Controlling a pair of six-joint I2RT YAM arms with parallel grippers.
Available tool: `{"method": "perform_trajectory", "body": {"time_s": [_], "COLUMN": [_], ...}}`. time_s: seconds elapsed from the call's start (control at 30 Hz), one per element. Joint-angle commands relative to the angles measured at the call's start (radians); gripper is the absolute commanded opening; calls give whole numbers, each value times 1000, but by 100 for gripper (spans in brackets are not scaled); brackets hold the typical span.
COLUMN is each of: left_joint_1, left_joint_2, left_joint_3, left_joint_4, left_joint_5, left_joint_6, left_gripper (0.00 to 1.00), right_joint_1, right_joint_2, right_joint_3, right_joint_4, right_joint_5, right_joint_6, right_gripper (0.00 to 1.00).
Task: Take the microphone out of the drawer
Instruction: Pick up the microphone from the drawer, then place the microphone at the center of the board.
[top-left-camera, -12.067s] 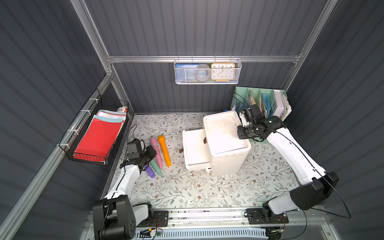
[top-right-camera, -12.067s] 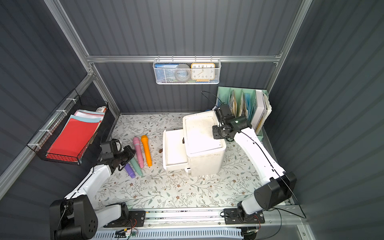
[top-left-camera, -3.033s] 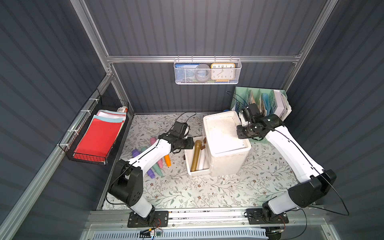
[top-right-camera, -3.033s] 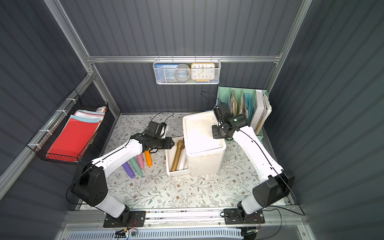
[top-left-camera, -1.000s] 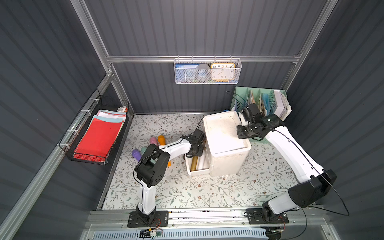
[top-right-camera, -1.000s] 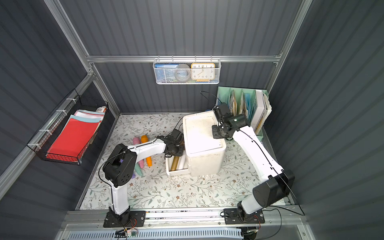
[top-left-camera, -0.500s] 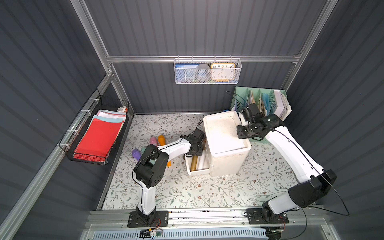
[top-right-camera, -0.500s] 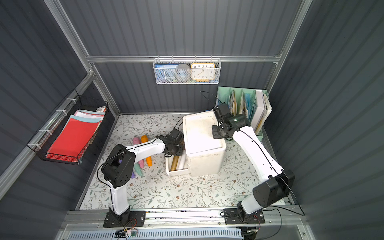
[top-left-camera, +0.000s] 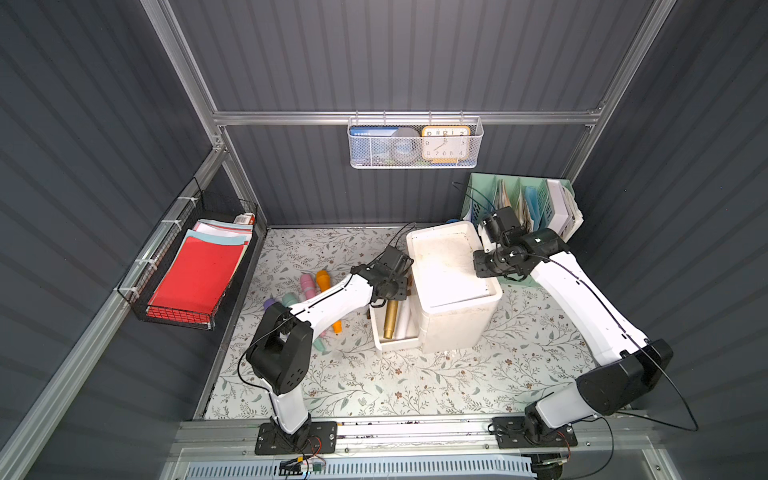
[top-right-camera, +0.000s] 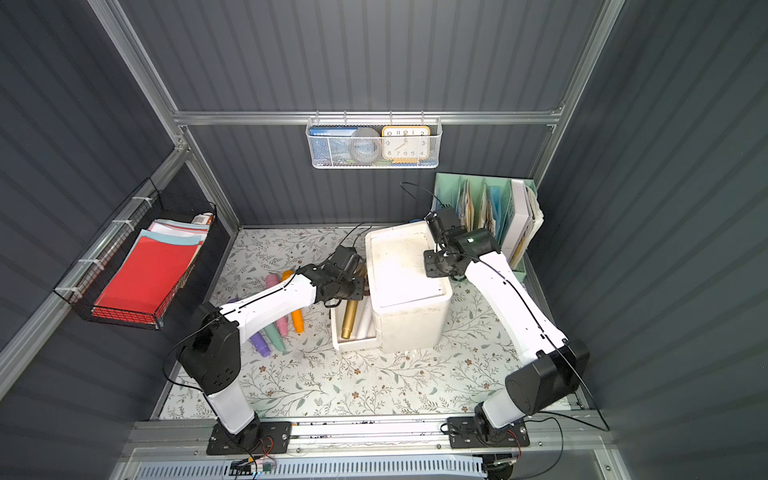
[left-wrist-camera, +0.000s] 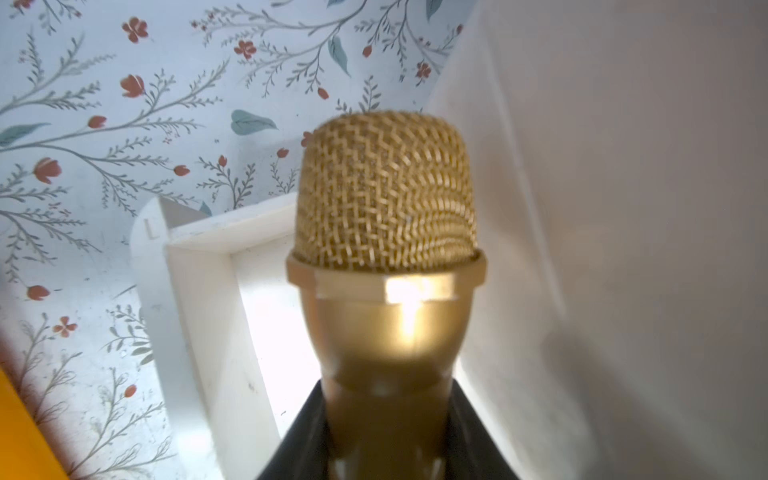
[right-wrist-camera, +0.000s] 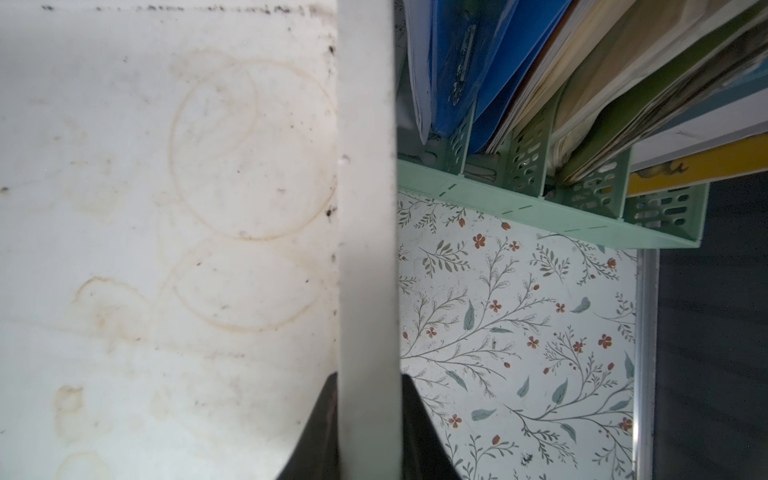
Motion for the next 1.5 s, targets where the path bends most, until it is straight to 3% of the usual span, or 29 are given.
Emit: {"method": "perform_trajectory", "body": {"time_s": [0.0, 0.57, 0.93, 1.47], "left_joint_1": [-3, 26, 182, 266], "left_joint_2": [-39, -186, -277, -157], "left_joint_3": [33, -25, -147, -300], "left_joint_4": [-22, 8, 58, 192], "left_joint_5": [-33, -165, -140, -179], "left_joint_6": [0, 23, 28, -6], "left_gripper": [26, 27, 29, 29], "right_joint_1": [5, 6, 6, 7], "right_joint_2": [143, 142, 142, 141], "right_joint_3": [-105, -107, -113, -115], "right_joint_4": [-116, -117, -114, -121], "right_joint_5": [-23, -25, -29, -28], "right_joint_6": [-3, 2, 4, 3], "right_gripper": [0, 0, 0, 0]}}
